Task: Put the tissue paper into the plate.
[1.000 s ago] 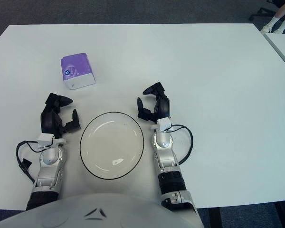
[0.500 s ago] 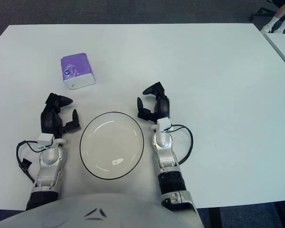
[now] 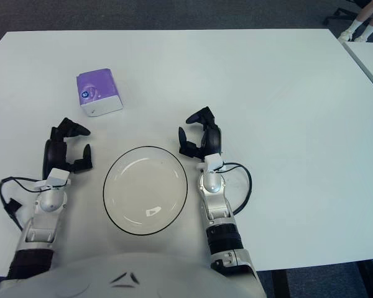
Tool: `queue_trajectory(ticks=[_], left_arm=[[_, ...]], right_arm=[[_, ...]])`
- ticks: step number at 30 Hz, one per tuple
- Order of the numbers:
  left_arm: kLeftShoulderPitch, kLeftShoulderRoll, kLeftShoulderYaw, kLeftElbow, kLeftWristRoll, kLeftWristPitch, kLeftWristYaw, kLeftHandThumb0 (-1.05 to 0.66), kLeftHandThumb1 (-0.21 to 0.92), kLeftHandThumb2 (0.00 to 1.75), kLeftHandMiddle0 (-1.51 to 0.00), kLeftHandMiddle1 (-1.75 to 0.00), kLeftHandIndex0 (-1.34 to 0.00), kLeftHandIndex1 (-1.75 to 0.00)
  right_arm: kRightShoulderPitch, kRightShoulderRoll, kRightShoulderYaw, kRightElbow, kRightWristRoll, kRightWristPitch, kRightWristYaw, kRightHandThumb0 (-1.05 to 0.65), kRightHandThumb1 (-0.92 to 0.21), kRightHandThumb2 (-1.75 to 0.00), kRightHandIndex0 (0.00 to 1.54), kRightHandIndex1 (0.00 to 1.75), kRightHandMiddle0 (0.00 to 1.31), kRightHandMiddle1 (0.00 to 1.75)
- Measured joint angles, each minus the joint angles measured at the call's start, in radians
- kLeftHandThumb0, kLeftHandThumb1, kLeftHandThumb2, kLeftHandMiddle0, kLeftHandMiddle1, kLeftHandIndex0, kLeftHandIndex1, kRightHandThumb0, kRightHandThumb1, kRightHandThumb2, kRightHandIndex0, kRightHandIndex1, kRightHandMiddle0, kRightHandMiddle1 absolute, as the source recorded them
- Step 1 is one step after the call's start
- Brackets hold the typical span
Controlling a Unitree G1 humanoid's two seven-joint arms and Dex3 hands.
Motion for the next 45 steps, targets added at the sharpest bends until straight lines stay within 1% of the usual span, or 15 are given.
queue_trajectory(ticks=[3,8,17,20,24,29,31,32,35,38,45], left_arm=[[-0.022,0.062,0.012,-0.005,0.067,0.006,0.018,-0.01,0.06,1.63,-0.82,-1.74,-0.56,-1.74],[-0.049,0.151,0.013,-0.034,0.149,0.009,0.013,-0.01,0.03,1.65,-0.84,-1.75,-0.6,-1.71],[-0.067,0.27,0.009,-0.082,0.221,0.019,-0.059,-0.01,0.01,1.65,-0.85,-1.75,-0.63,-1.68],[-0.073,0.326,0.005,-0.09,0.257,0.018,-0.096,-0.01,0.02,1.65,-0.84,-1.75,-0.63,-1.69],[-0.091,0.396,0.005,-0.098,0.276,0.011,-0.131,-0.01,0.02,1.65,-0.83,-1.75,-0.63,-1.69],[-0.116,0.461,0.006,-0.103,0.283,-0.017,-0.149,-0.01,0.03,1.64,-0.81,-1.75,-0.62,-1.71],[-0.127,0.488,0.005,-0.099,0.289,-0.032,-0.155,-0.01,0.1,1.57,-0.75,-1.75,-0.57,-1.73],[-0.135,0.501,0.003,-0.093,0.294,-0.043,-0.155,-0.01,0.16,1.51,-0.7,-1.75,-0.52,-1.74],[-0.169,0.538,-0.004,-0.056,0.304,-0.067,-0.153,-0.01,0.26,1.39,-0.63,-1.74,-0.44,-1.74],[-0.203,0.565,-0.011,-0.011,0.32,-0.087,-0.14,-0.01,0.34,1.29,-0.6,-1.69,-0.39,-1.75],[-0.317,0.632,-0.07,0.112,0.399,-0.162,-0.05,-0.01,0.46,1.12,-0.56,-1.61,-0.3,-1.75]], right_arm=[[0.0,0.0,0.001,0.0,0.0,0.0,-0.002,-0.01,-0.37,-1.15,0.67,1.39,0.46,1.75],[0.0,0.0,0.002,0.001,0.0,-0.005,-0.004,-0.01,-0.38,-1.14,0.67,1.39,0.46,1.75],[-0.004,0.001,0.001,0.006,0.002,-0.012,-0.004,-0.01,-0.38,-1.13,0.67,1.37,0.46,1.75],[-0.005,0.002,0.0,0.008,0.004,-0.013,-0.003,-0.01,-0.39,-1.12,0.66,1.37,0.46,1.75],[-0.005,0.002,-0.002,0.01,0.006,-0.015,-0.002,-0.01,-0.39,-1.12,0.66,1.38,0.46,1.75],[-0.006,0.004,-0.003,0.011,0.007,-0.014,-0.002,-0.01,-0.39,-1.12,0.66,1.39,0.45,1.75],[-0.006,0.004,-0.003,0.011,0.006,-0.014,-0.003,-0.01,-0.39,-1.13,0.66,1.39,0.46,1.75],[-0.006,0.004,-0.003,0.011,0.006,-0.014,-0.003,-0.01,-0.39,-1.13,0.66,1.39,0.46,1.75],[-0.006,0.005,-0.003,0.011,0.006,-0.013,-0.004,-0.01,-0.38,-1.13,0.66,1.39,0.46,1.75],[-0.006,0.005,-0.004,0.011,0.006,-0.013,-0.004,-0.01,-0.38,-1.13,0.66,1.39,0.46,1.75],[-0.008,0.006,-0.008,0.013,0.006,-0.015,-0.007,-0.01,-0.38,-1.13,0.66,1.38,0.46,1.75]])
